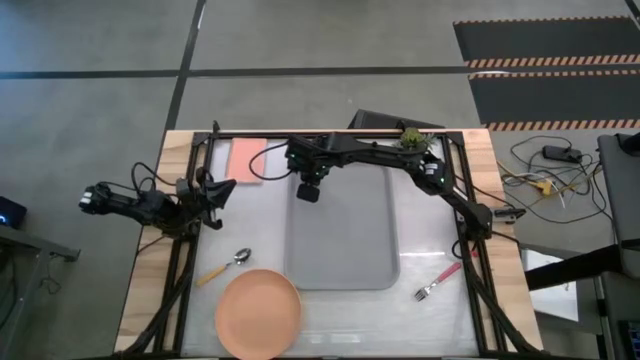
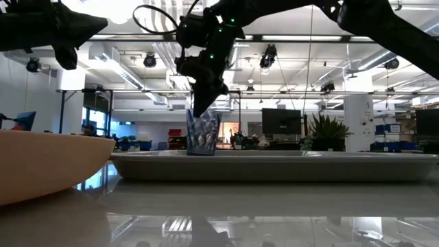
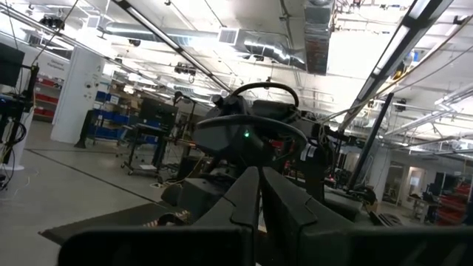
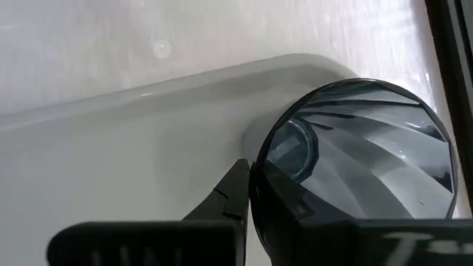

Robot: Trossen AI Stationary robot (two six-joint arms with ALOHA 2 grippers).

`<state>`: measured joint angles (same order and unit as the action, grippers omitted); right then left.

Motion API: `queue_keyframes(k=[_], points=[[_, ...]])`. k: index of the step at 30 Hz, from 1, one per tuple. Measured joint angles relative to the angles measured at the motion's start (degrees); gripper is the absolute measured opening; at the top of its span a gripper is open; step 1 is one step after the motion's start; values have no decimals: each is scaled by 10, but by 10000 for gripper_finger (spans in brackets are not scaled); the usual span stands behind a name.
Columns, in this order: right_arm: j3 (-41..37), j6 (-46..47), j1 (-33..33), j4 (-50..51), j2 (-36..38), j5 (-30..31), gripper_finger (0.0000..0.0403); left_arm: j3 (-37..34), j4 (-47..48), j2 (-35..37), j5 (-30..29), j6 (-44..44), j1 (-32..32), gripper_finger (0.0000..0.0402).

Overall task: Pick and place plate/cup/fork/spoon on tray
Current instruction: Put the black cup on the top left of the gray tray, then put the orange plate on the gray tray to the bottom of the black cup

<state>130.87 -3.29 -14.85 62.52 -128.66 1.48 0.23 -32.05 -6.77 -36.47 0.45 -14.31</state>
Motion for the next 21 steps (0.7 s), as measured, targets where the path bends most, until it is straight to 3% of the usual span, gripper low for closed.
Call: queue_keyframes(k=[7, 15, 21], points=[[0, -8, -1, -7, 0, 0, 42, 0, 0, 0, 0, 0, 0, 0], [0, -4, -2, -14, 0, 0, 104, 0, 0, -1, 0, 0, 0, 0], [30, 31, 2, 54, 21, -2, 132, 0, 0, 0, 0, 0, 0, 0]])
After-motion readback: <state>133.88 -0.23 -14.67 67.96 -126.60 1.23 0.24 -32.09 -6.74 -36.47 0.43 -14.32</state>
